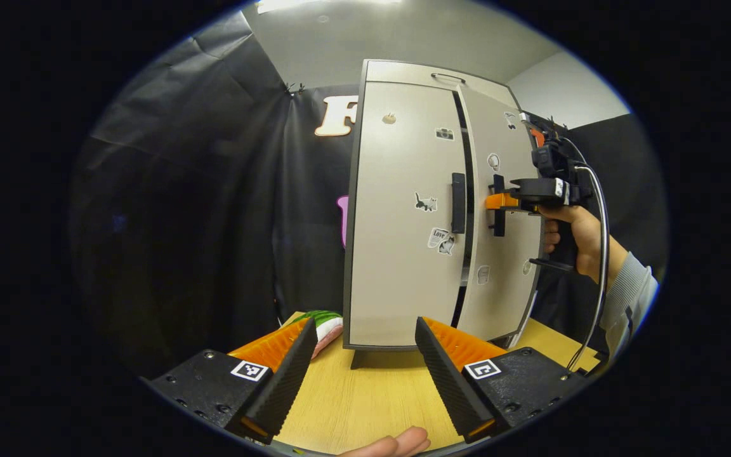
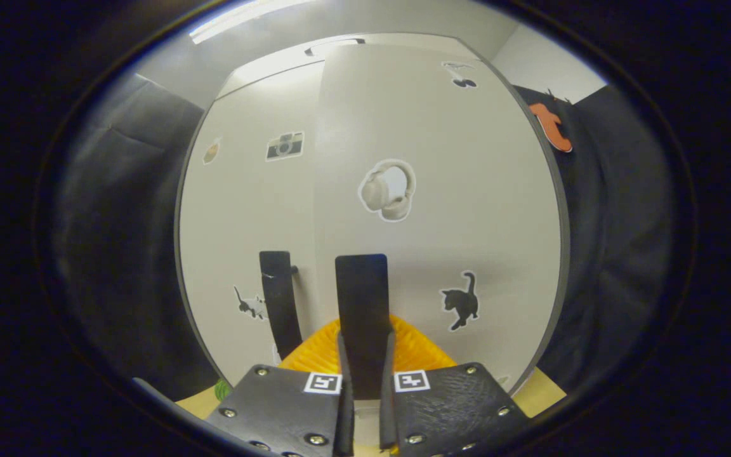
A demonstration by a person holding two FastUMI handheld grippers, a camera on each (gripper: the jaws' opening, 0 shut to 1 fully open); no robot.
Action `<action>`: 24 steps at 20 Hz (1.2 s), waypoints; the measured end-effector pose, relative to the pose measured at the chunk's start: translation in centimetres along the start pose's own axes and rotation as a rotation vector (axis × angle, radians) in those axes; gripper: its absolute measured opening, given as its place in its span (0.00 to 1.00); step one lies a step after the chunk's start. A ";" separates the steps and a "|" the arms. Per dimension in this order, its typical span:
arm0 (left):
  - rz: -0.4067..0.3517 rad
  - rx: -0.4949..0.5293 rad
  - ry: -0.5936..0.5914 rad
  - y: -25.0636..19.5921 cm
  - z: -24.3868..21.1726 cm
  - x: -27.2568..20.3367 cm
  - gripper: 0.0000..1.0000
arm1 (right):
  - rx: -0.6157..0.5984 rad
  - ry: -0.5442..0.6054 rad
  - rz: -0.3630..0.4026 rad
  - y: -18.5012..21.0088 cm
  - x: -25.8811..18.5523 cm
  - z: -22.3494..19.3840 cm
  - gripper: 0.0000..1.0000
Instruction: Open the right door of the double-door shoe cabinet with the right hand, and open the left door with the left hand.
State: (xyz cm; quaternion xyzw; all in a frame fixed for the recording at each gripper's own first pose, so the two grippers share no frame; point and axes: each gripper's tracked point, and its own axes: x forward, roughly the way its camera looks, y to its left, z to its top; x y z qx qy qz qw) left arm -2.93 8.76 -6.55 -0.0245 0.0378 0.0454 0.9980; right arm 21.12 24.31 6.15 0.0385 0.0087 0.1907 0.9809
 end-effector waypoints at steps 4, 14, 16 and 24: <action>-0.017 -0.005 -0.007 -2.1 0.9 -0.7 0.96 | 0.024 0.010 0.040 -1.0 -3.1 0.2 0.16; -0.064 0.006 -0.037 -5.0 2.5 -2.5 0.96 | 0.000 0.038 0.089 -4.9 -9.4 0.9 0.16; -0.069 0.007 -0.038 -5.2 2.5 -2.6 0.96 | 0.000 0.034 0.087 -6.3 -10.7 1.3 0.15; -0.103 -0.025 -0.018 -7.2 1.8 -2.3 0.97 | -0.031 0.040 0.017 -11.2 -14.1 2.0 0.15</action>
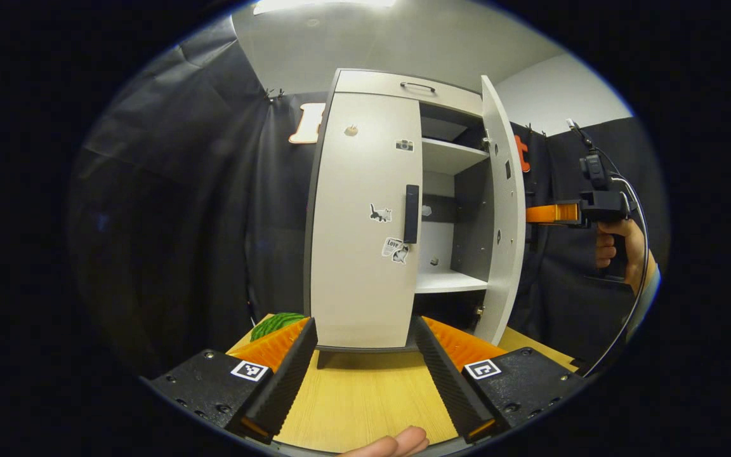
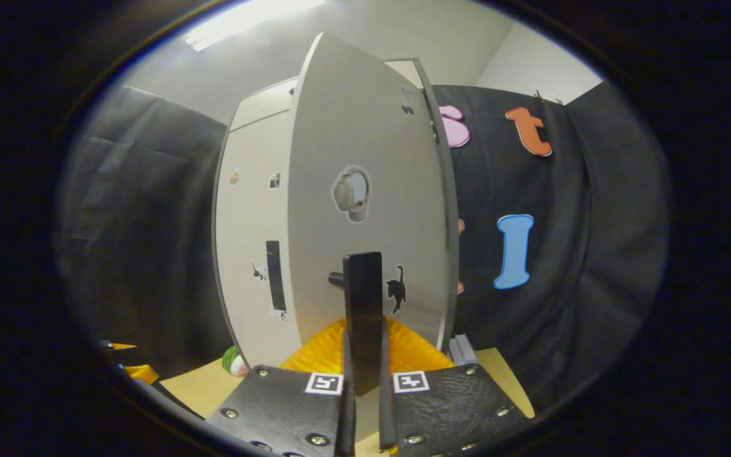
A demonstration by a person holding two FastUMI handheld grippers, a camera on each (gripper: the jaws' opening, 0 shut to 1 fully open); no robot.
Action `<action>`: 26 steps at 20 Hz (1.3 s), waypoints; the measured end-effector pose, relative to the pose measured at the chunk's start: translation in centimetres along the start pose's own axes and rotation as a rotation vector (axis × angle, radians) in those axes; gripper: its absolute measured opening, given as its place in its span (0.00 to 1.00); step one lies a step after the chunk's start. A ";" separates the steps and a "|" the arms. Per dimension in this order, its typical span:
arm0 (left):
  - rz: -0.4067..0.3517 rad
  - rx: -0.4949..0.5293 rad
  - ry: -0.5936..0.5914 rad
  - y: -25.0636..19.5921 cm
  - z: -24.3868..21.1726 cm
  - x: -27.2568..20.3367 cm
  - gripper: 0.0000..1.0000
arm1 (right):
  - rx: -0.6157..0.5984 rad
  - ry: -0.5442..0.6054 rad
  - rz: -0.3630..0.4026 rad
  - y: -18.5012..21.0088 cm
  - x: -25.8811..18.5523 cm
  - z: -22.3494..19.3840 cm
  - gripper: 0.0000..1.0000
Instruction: Open the right door of the double-door shoe cabinet with the right hand, and open the left door with the left hand.
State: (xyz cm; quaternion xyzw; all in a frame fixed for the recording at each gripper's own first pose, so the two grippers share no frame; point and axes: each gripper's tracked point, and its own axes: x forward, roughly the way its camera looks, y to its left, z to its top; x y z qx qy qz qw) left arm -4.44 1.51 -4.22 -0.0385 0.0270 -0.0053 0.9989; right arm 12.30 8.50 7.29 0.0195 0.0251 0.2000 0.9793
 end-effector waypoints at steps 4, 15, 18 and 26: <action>-0.011 -0.003 -0.015 -0.4 0.4 0.0 0.96 | -0.007 -0.008 -0.041 -2.7 -1.1 0.2 0.14; -0.036 0.001 0.014 -1.4 -0.5 1.5 0.97 | 0.089 -0.021 -0.123 -11.1 -1.7 0.3 0.00; -0.022 0.020 0.017 -1.0 -0.2 2.1 0.96 | 0.070 -0.026 -0.107 -11.2 -1.8 0.3 0.00; -0.014 0.036 0.052 -1.2 -0.3 5.3 0.96 | 0.024 -0.046 -0.158 -11.9 -4.0 0.0 0.19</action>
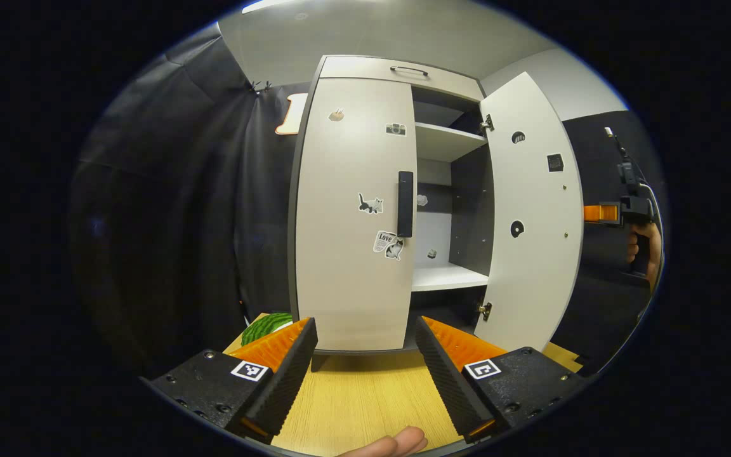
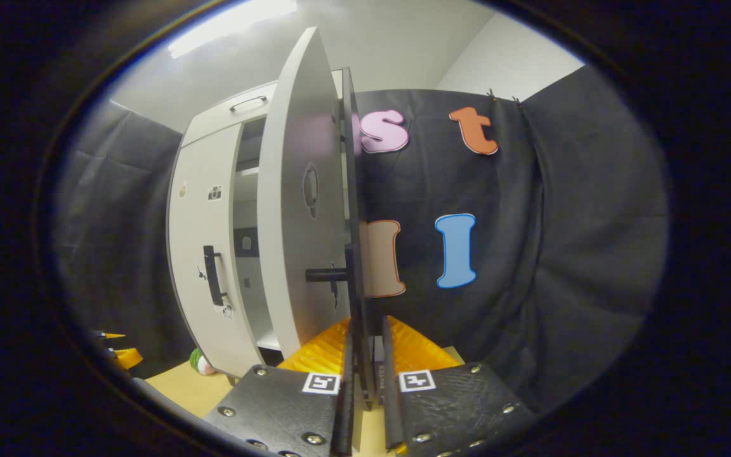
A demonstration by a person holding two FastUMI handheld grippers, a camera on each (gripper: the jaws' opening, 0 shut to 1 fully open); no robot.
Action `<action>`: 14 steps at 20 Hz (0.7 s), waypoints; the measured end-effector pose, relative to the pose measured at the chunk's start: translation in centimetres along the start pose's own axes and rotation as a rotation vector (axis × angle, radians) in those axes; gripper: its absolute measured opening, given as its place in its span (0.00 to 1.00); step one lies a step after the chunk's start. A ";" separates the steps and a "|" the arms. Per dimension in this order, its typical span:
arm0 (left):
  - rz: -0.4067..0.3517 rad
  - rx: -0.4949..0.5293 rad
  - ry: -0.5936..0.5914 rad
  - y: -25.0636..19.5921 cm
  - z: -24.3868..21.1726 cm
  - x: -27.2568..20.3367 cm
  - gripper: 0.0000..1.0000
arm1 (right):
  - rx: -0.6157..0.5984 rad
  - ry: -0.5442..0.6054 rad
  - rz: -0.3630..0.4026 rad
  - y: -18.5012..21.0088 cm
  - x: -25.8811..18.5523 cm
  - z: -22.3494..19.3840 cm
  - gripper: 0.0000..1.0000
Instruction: Open the right door of the double-door shoe cabinet with the right hand, and open the left door with the left hand.
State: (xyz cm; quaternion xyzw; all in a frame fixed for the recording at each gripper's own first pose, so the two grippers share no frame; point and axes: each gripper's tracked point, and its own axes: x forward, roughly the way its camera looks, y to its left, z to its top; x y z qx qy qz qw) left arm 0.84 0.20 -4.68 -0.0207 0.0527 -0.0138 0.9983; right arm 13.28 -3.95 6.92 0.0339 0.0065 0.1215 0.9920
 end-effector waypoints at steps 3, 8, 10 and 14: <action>0.021 -0.017 0.012 0.6 0.4 2.2 0.96 | -0.011 -0.066 -0.049 -0.8 -2.4 0.4 0.38; 0.064 -0.019 -0.029 1.8 3.1 6.5 0.95 | -0.022 -0.101 -0.089 -0.4 -7.7 -1.6 0.86; 0.071 -0.005 -0.023 1.6 3.7 8.2 0.94 | 0.004 -0.109 -0.097 0.0 -10.5 -3.0 0.99; 0.039 -0.013 -0.050 -0.2 5.6 12.1 0.97 | 0.075 -0.096 -0.154 0.2 -14.6 -6.6 0.99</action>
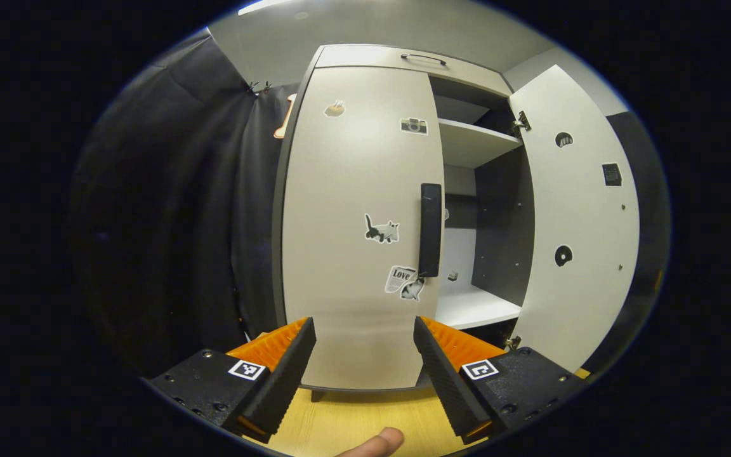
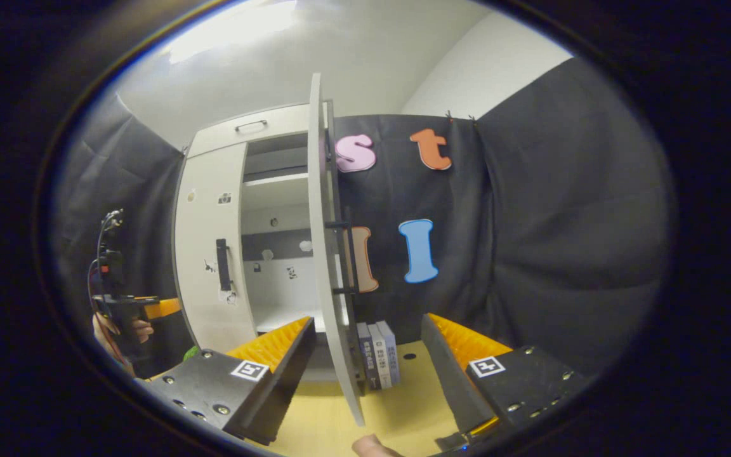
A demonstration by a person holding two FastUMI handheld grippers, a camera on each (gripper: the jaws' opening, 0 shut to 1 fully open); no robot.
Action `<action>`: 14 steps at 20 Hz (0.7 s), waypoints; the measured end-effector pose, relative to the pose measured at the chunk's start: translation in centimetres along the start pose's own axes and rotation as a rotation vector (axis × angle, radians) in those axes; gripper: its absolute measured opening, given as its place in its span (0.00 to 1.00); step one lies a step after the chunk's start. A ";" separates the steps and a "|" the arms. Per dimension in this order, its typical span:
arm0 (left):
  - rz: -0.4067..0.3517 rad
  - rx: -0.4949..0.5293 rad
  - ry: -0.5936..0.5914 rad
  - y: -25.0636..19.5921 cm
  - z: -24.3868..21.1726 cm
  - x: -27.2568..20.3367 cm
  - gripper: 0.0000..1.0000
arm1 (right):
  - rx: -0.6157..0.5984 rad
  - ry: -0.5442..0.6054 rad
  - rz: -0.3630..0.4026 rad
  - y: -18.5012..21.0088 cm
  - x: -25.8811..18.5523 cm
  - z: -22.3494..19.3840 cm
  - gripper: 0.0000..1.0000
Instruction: Open the right door of the double-door shoe cabinet with the right hand, and open the left door with the left hand.
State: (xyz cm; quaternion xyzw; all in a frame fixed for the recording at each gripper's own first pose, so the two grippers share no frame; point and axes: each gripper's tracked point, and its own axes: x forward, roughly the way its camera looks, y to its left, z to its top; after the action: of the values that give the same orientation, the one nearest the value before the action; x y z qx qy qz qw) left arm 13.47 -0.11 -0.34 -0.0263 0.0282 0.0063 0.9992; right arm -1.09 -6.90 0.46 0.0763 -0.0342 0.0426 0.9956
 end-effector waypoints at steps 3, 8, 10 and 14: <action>-0.024 0.013 -0.061 -1.8 2.7 2.7 0.96 | -0.018 -0.003 0.006 1.2 -2.4 -1.6 0.99; -0.053 0.047 -0.052 -5.7 5.4 6.4 0.96 | -0.028 -0.032 0.038 4.0 -5.8 -2.5 0.99; -0.034 0.021 -0.004 -6.5 5.0 7.8 0.96 | -0.032 -0.034 0.066 5.2 -7.0 -3.0 0.98; -0.005 0.004 -0.003 -7.4 5.8 11.2 0.92 | -0.023 -0.043 0.088 5.9 -9.1 -3.6 0.99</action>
State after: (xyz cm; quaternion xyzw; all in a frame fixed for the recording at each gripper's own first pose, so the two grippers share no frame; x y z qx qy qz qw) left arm 25.07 -7.11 5.23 -0.0244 0.0267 0.0039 0.9993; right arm -10.41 -1.21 -2.89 0.0643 -0.0593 0.0844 0.9926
